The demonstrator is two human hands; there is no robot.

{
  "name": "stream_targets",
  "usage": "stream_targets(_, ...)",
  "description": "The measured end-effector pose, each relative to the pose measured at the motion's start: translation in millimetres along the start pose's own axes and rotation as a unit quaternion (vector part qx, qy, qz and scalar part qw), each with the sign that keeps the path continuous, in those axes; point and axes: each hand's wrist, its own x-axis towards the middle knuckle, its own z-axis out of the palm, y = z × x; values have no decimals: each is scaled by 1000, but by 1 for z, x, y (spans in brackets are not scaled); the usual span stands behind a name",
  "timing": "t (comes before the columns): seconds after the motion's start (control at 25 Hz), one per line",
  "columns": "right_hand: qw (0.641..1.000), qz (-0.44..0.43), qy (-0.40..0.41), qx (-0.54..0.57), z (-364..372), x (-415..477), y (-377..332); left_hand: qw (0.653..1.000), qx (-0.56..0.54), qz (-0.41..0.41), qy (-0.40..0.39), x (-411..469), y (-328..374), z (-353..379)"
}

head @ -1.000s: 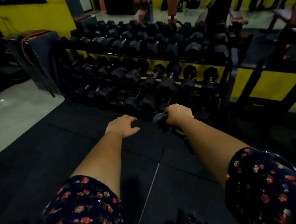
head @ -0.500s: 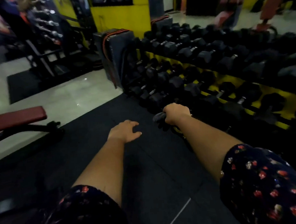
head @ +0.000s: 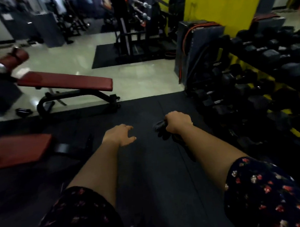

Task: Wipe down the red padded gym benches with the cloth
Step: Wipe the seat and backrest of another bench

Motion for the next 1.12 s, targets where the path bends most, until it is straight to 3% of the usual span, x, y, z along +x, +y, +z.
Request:
stream_targets(0.32,992,-122,10,-39,-33,151,-159,993,-55,-104,13,54,-169,-40)
stream_targets(0.64,968,-250,23,-7,-29,236,-340,971,-73,-225,34,25,-329,-36)
stream_targets(1.12,895,-445,-4,14,-35,344,-608,892,-159,-419,61,5,-532,-21)
